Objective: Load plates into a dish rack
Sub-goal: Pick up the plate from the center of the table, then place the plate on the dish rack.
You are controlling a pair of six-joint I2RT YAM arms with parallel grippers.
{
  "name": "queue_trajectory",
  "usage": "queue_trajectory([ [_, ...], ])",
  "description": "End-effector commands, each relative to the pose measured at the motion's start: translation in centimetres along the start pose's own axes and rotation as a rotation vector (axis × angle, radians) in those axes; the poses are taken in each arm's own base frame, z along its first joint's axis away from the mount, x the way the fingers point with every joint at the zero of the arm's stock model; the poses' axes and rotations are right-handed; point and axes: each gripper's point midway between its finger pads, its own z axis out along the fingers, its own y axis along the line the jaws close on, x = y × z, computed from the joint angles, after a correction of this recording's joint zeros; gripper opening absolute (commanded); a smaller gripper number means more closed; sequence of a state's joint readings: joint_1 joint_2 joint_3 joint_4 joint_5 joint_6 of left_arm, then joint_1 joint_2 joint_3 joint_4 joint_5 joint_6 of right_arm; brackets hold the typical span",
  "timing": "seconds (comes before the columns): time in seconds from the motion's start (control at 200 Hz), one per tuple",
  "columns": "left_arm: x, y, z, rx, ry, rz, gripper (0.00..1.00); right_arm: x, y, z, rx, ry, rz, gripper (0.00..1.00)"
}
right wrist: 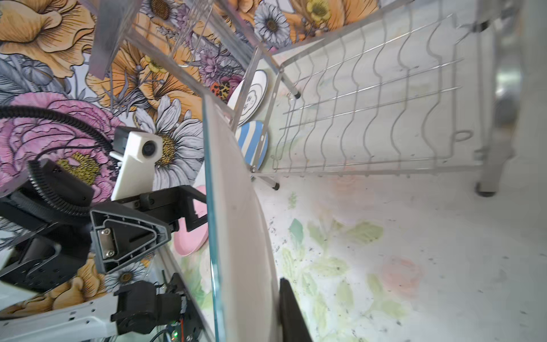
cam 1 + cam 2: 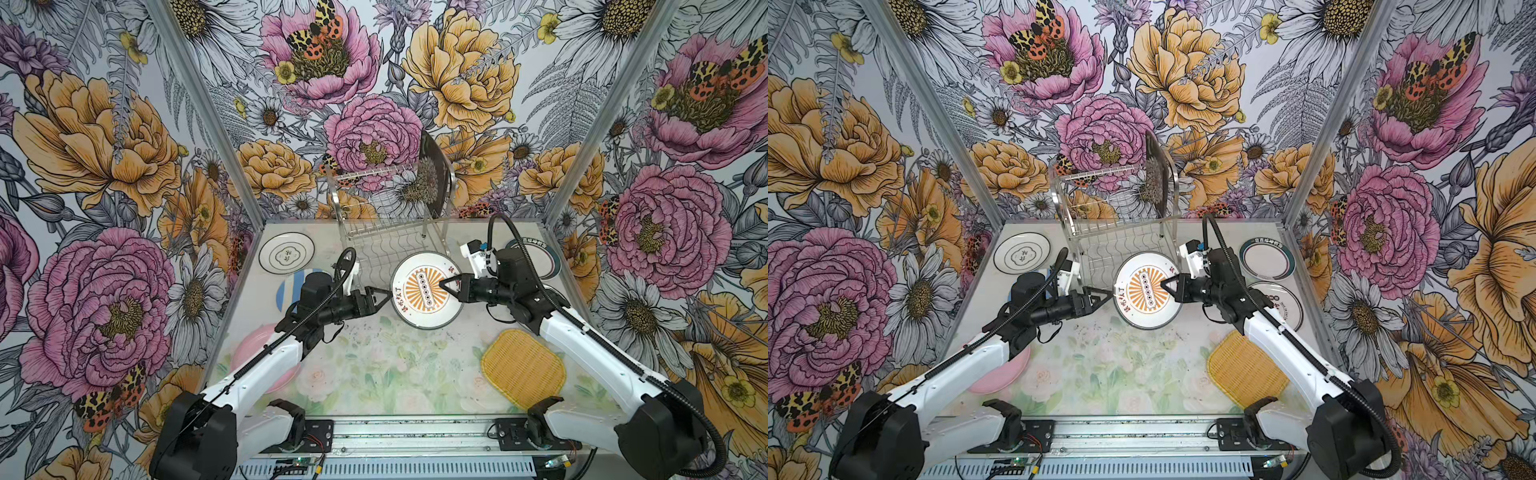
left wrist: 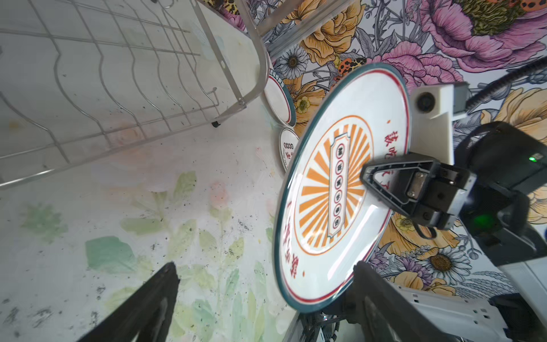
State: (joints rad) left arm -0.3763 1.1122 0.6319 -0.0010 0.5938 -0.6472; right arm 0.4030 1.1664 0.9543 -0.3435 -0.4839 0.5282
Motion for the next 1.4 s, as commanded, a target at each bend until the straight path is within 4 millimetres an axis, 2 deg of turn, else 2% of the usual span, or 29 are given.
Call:
queue_trajectory([
  [0.0,0.0,3.0,-0.8,-0.187,-0.005,0.045,0.94,-3.0,-0.9,-3.4,0.221,-0.126,-0.098,0.00],
  [0.215,-0.7,3.6,-1.0,-0.256,-0.047,0.069,0.96,-7.4,2.1,-9.1,0.405,-0.261,-0.219,0.00],
  [0.325,-0.8,3.4,-0.8,-0.265,-0.058,0.082,0.96,-9.7,3.8,-11.0,0.449,-0.320,-0.253,0.00],
  [0.4,-0.8,3.3,-0.7,-0.271,-0.061,0.087,0.96,-11.0,5.0,-11.5,0.467,-0.343,-0.280,0.00],
  [0.615,-0.9,3.2,-0.5,-0.269,-0.066,0.085,0.97,-16.3,9.3,-12.7,0.557,-0.467,-0.397,0.00],
  [0.796,-0.6,3.0,-0.4,-0.262,-0.065,0.084,0.97,-20.4,11.9,-11.8,0.651,-0.539,-0.472,0.00],
  [1.086,-0.4,2.9,-0.2,-0.255,-0.070,0.079,0.98,-25.8,14.0,-7.4,0.726,-0.617,-0.516,0.00],
  [1.291,0.1,3.1,-0.1,-0.255,-0.062,0.074,0.99,-28.5,13.7,-3.5,0.813,-0.653,-0.568,0.00],
  [1.391,0.2,3.2,-0.3,-0.255,-0.068,0.071,0.98,-29.4,13.0,-1.8,0.857,-0.661,-0.587,0.00],
])
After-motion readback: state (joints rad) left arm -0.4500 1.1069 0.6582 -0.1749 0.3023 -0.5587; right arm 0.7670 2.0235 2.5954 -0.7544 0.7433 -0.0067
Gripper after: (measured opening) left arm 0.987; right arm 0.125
